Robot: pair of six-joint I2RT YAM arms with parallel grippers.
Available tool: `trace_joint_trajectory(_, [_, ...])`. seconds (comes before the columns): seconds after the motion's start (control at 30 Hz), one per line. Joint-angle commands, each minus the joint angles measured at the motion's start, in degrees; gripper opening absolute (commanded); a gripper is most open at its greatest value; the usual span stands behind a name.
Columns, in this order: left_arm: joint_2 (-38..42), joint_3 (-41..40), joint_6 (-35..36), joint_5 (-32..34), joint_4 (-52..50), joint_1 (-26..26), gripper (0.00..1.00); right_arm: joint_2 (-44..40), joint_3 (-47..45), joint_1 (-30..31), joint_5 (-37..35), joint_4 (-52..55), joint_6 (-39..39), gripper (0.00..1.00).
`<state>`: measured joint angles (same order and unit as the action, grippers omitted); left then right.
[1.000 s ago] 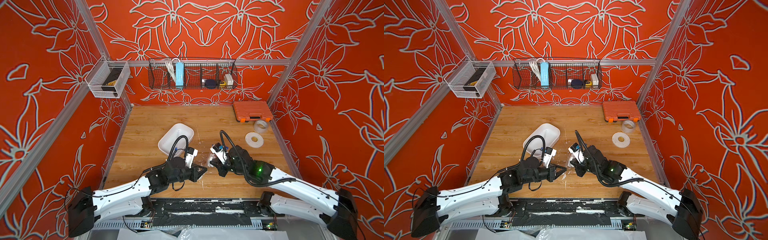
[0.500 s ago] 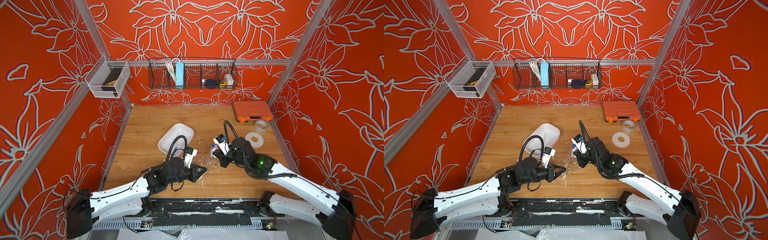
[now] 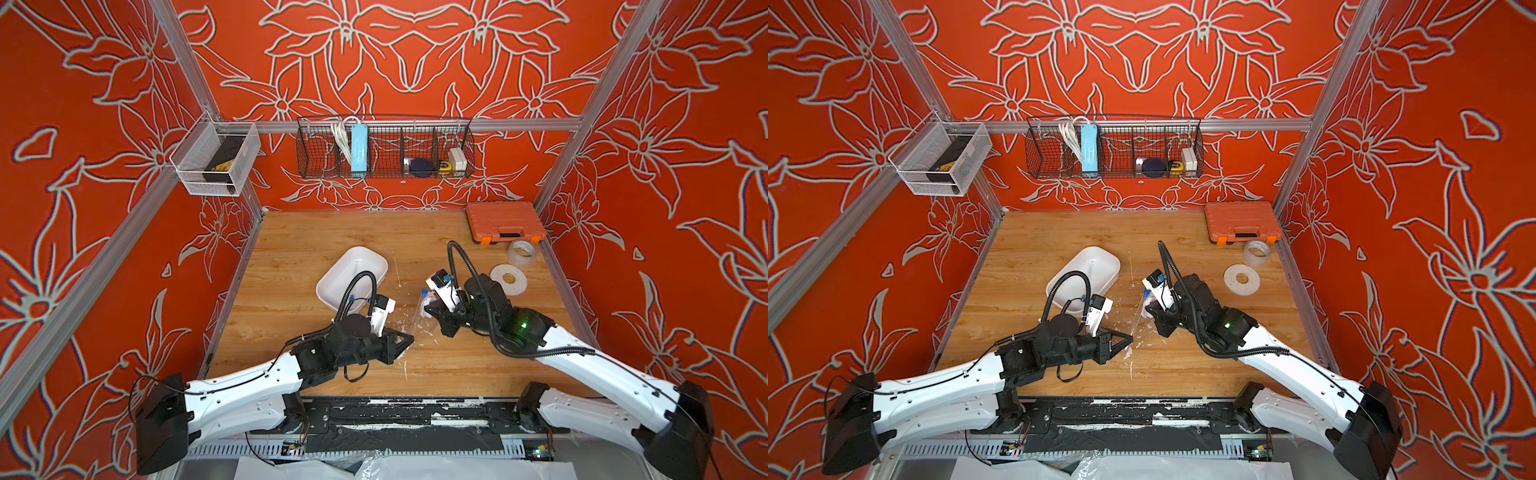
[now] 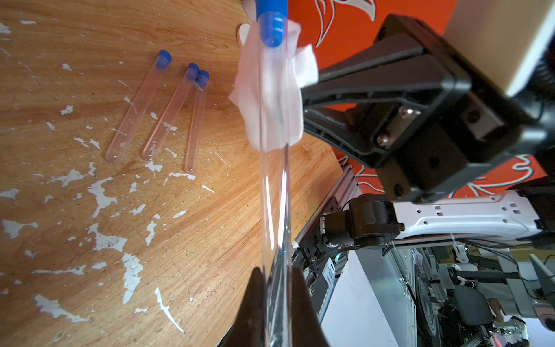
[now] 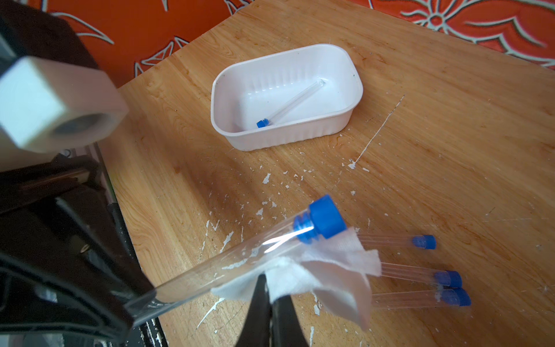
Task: Wipe the exteriors of test tubes
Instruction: Wipe the dirt from the test tube.
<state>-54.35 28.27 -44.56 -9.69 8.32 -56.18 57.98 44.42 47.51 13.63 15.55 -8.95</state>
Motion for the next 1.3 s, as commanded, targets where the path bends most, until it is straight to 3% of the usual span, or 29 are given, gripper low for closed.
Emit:
trace_joint_trajectory(0.0, [-1.17,1.32,1.13,0.04,1.94,0.29,0.09,-1.41,-0.99,1.65,0.49,-0.41,-1.34,0.00])
trace_joint_trajectory(0.63, [-1.46,2.67,1.06,1.44,3.70,0.71,0.09,-2.40,-6.05,7.69,-1.84,-5.51,-6.37,0.00])
trace_joint_trajectory(1.27, [-1.81,2.14,0.43,1.69,6.10,1.25,0.09,1.15,-5.43,16.74,-5.47,-10.89,-8.72,0.00])
